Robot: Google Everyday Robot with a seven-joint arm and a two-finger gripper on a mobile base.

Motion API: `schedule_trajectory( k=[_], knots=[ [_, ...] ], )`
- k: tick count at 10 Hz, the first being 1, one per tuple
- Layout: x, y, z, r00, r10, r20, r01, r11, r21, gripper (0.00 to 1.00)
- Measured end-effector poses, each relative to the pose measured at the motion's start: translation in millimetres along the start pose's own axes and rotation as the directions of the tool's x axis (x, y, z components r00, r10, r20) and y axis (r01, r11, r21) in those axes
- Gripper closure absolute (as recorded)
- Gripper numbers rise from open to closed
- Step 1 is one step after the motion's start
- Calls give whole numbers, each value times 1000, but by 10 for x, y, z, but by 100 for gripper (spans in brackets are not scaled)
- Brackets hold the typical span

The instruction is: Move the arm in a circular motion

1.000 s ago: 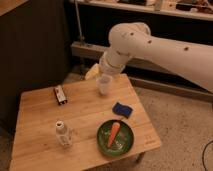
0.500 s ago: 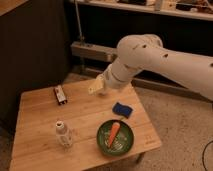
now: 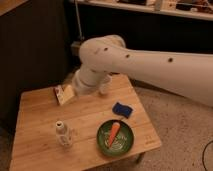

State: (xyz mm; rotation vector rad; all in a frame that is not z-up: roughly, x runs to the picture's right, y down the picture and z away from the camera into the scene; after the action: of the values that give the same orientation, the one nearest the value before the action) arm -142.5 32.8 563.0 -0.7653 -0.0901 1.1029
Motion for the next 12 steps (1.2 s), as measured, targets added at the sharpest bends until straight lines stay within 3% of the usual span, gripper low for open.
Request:
schedule_trajectory(
  k=[2, 4, 6, 7, 10, 12],
  knots=[
    [-187, 523, 200, 995, -93, -31, 91, 995, -38, 20],
    [-440, 997, 379, 982, -180, -53, 176, 982, -63, 20],
    [-818, 1322, 562, 967, -244, -66, 242, 969, -48, 20],
    [-1031, 1406, 659, 966, -251, -68, 249, 968, -34, 20],
    [-1483, 1198, 814, 979, -191, -69, 193, 981, 15, 20],
    [-1717, 746, 810, 993, -104, -52, 107, 993, 53, 20]
  ],
)
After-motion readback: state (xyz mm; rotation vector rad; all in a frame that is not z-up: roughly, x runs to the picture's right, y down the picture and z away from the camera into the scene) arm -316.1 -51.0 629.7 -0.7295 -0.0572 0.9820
